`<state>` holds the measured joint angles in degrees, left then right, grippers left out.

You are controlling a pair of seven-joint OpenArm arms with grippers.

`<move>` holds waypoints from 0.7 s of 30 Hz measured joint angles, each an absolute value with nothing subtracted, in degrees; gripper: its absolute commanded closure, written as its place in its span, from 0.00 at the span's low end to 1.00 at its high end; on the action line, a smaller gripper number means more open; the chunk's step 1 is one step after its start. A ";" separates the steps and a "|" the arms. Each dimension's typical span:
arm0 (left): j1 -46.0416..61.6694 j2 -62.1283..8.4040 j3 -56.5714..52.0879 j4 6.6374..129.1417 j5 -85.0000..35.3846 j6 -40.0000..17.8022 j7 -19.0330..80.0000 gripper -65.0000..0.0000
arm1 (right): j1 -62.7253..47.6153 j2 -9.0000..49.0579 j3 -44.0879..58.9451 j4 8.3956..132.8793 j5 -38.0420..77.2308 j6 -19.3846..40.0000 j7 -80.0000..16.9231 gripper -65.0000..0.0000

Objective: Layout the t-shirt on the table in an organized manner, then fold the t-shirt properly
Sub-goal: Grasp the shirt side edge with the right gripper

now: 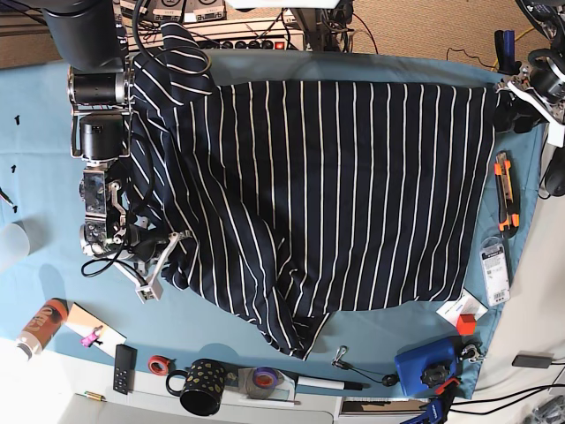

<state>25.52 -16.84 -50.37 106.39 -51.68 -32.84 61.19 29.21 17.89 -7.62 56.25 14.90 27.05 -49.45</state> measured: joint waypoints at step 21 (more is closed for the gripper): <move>25.52 -16.82 -50.37 106.39 -51.68 -32.84 61.19 0.56 | 29.39 19.09 11.33 56.31 13.74 33.76 -54.15 0.81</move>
